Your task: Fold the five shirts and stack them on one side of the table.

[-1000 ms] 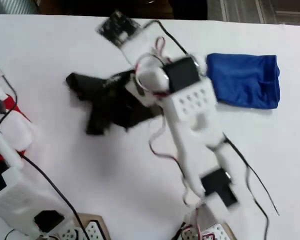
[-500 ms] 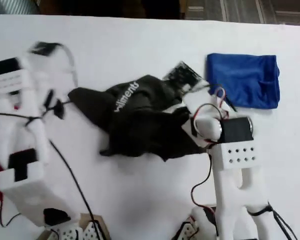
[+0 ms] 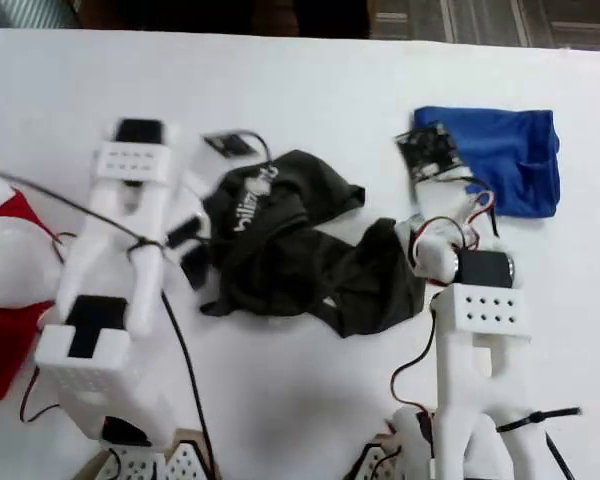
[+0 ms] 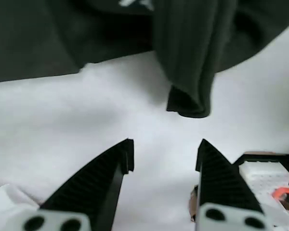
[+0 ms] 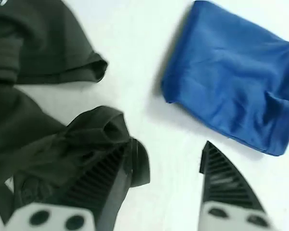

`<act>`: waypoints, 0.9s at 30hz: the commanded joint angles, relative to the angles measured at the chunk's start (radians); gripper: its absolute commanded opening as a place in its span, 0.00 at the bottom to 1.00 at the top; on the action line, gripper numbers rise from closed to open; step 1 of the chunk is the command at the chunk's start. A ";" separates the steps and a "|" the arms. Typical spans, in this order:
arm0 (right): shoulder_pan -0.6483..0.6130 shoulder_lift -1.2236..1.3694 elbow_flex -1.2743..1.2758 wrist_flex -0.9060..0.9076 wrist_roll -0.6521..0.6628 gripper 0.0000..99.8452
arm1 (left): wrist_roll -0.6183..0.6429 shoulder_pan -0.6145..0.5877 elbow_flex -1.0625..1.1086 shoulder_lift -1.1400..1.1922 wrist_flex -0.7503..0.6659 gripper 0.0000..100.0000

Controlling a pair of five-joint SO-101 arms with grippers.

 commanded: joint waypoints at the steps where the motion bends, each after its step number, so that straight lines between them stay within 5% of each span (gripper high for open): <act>1: 0.042 0.030 -0.003 -0.036 -0.015 0.22 | -0.011 0.054 0.094 -0.077 0.002 0.23; 16: 0.120 0.096 -0.002 -0.028 -0.009 0.22 | -0.009 0.137 0.499 -0.229 -0.468 0.23; 27: 0.127 0.099 -0.002 -0.027 -0.009 0.22 | -0.011 0.112 0.582 -0.227 -0.614 0.21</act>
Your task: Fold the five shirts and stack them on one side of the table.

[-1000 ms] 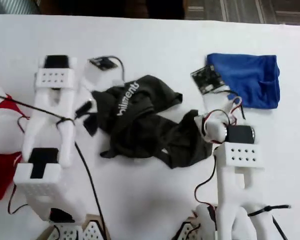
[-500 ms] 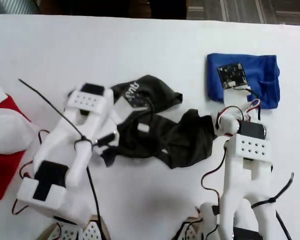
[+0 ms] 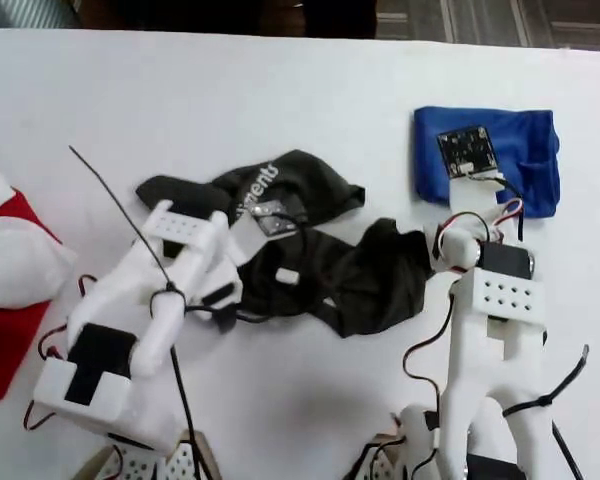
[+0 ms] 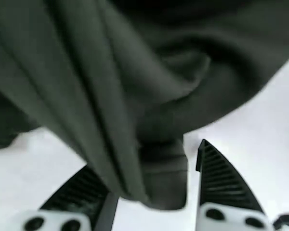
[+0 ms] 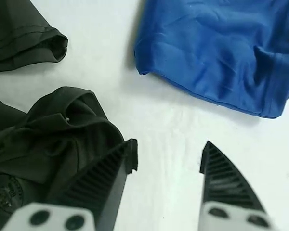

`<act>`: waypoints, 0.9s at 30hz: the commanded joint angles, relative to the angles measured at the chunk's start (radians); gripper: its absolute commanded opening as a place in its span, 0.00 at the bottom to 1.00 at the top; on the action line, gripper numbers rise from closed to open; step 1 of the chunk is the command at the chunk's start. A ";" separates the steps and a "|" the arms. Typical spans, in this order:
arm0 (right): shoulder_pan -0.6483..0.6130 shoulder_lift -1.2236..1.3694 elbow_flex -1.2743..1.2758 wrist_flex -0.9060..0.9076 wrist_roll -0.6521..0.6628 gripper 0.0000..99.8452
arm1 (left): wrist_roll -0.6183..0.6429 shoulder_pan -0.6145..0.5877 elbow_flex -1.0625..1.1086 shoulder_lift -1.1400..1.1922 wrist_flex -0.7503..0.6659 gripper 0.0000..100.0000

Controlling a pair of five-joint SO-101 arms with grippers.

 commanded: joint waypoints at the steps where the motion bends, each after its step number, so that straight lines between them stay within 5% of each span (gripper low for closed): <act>1: 0.008 0.002 -0.005 -0.013 0.000 0.22 | -0.002 -0.028 -0.018 -0.046 -0.026 0.18; 4: 0.008 0.001 0.011 -0.015 0.000 0.22 | 0.006 -0.080 -0.044 -0.046 -0.034 0.01; 14: 0.002 -0.002 0.054 -0.015 -0.006 0.22 | 0.006 -0.130 -0.090 -0.054 -0.006 0.03; 21: -0.033 -0.143 0.149 0.087 0.002 0.18 | 0.037 -0.227 -0.409 -0.055 0.247 0.03; 27: -0.216 -0.420 0.302 0.151 0.002 0.18 | 0.140 -0.404 -0.710 -0.049 0.341 0.03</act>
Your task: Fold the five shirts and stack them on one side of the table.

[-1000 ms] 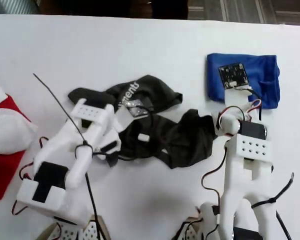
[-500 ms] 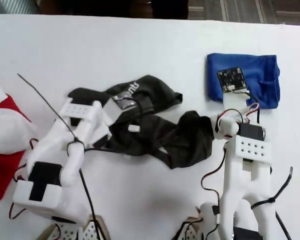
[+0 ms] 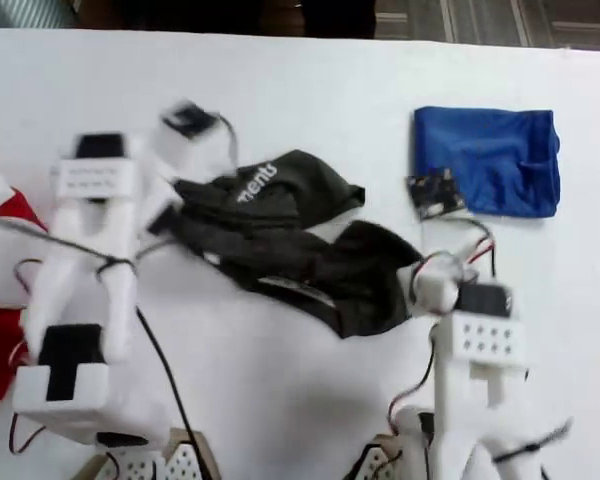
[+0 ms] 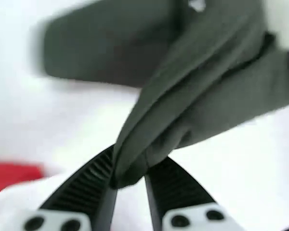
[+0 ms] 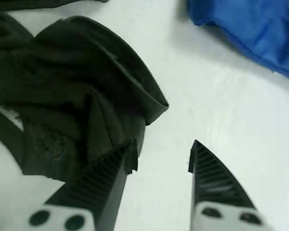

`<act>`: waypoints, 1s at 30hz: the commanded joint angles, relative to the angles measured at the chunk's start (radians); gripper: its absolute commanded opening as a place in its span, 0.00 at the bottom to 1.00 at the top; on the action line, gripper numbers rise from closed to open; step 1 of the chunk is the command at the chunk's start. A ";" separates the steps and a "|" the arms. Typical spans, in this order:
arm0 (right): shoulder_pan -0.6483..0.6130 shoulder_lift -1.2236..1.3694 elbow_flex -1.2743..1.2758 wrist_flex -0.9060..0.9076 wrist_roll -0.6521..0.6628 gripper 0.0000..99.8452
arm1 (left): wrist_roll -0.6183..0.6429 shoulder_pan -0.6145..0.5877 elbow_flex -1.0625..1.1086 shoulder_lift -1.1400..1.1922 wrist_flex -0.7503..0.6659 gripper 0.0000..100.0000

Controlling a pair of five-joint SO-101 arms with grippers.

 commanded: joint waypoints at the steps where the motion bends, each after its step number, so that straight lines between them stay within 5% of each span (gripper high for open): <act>1: -0.136 -0.168 0.074 0.019 0.000 0.18 | 0.060 -0.114 -0.182 -0.049 0.023 0.03; 6: -0.298 -0.234 0.193 -0.018 -0.009 0.18 | 0.087 -0.190 -0.265 -0.048 0.025 0.03; 12: -0.325 -0.234 0.261 -0.082 -0.054 0.35 | 0.087 -0.227 -0.269 -0.048 0.023 0.03; 18: -0.438 -0.231 0.328 -0.140 -0.066 0.32 | 0.087 -0.230 -0.271 -0.054 0.021 0.03; 30: -0.300 0.061 -0.094 -0.127 -0.210 0.32 | 0.017 -0.417 -0.262 -0.048 0.029 0.03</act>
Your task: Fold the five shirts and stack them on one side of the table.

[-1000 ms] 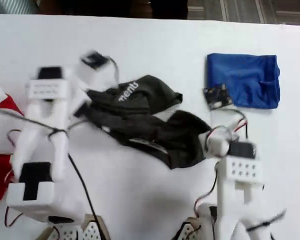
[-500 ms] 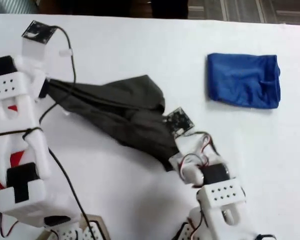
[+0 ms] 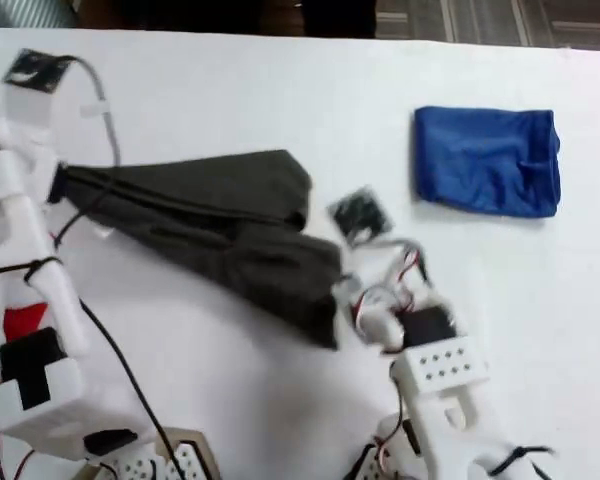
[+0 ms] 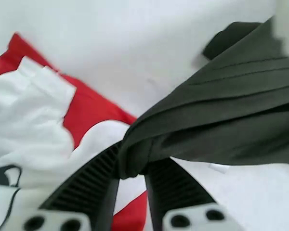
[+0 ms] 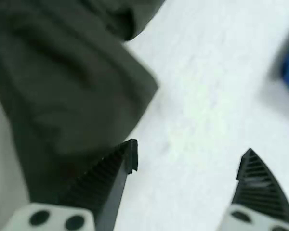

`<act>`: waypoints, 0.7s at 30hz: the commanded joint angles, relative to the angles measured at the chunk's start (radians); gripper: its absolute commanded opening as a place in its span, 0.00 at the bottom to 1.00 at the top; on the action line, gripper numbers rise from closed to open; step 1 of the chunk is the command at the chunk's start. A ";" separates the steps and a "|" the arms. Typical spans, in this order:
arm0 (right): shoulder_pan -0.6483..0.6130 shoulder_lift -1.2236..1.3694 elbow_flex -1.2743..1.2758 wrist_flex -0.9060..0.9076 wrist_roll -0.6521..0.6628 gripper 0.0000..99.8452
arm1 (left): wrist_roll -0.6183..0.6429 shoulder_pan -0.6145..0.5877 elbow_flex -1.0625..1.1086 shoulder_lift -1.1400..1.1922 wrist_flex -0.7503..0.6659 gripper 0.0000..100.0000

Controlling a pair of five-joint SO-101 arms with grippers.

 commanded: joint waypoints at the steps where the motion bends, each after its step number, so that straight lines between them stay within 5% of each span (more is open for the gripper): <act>1: 0.018 0.171 -0.190 -0.012 -0.043 0.32 | -0.061 -0.072 -0.036 -0.049 0.011 0.03; 9: -0.173 0.693 -0.485 0.091 -0.098 0.32 | -0.075 -0.078 0.079 -0.048 -0.021 0.03; 21: -0.222 0.756 -0.649 0.159 -0.106 0.32 | -0.074 -0.078 0.186 -0.048 -0.152 0.03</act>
